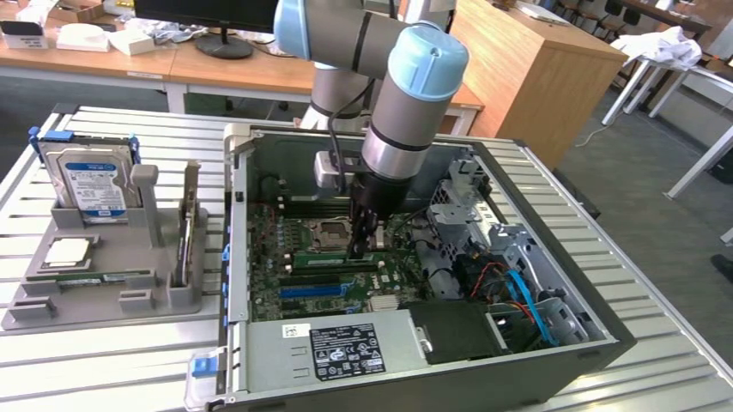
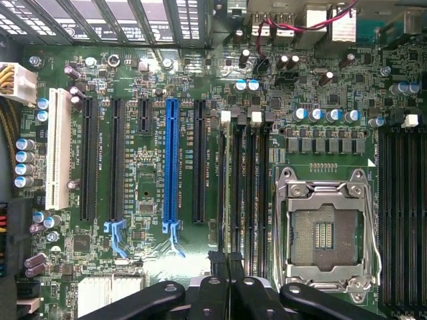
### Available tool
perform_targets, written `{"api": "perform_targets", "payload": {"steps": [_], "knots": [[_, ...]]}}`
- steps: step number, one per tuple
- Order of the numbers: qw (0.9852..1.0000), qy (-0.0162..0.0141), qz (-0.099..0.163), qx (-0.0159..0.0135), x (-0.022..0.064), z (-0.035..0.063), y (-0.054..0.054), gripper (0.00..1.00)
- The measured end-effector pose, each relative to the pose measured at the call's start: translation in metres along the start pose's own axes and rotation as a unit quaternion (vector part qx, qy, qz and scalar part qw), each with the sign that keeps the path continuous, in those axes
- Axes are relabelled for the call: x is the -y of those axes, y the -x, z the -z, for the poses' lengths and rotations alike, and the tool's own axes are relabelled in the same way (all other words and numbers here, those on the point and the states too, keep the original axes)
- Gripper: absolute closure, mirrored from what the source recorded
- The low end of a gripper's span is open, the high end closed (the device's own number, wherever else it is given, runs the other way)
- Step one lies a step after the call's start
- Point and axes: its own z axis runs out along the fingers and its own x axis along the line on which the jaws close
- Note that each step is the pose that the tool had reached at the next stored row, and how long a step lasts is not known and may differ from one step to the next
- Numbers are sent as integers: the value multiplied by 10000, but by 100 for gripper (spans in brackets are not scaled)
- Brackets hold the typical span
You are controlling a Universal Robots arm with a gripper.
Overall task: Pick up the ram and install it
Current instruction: 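Insert the ram into the slot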
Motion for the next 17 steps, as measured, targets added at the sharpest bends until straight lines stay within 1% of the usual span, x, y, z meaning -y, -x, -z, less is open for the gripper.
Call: {"api": "perform_targets", "payload": {"steps": [17], "knots": [[10000, 0, 0, 1, -7, -5, 0, 89]]}}
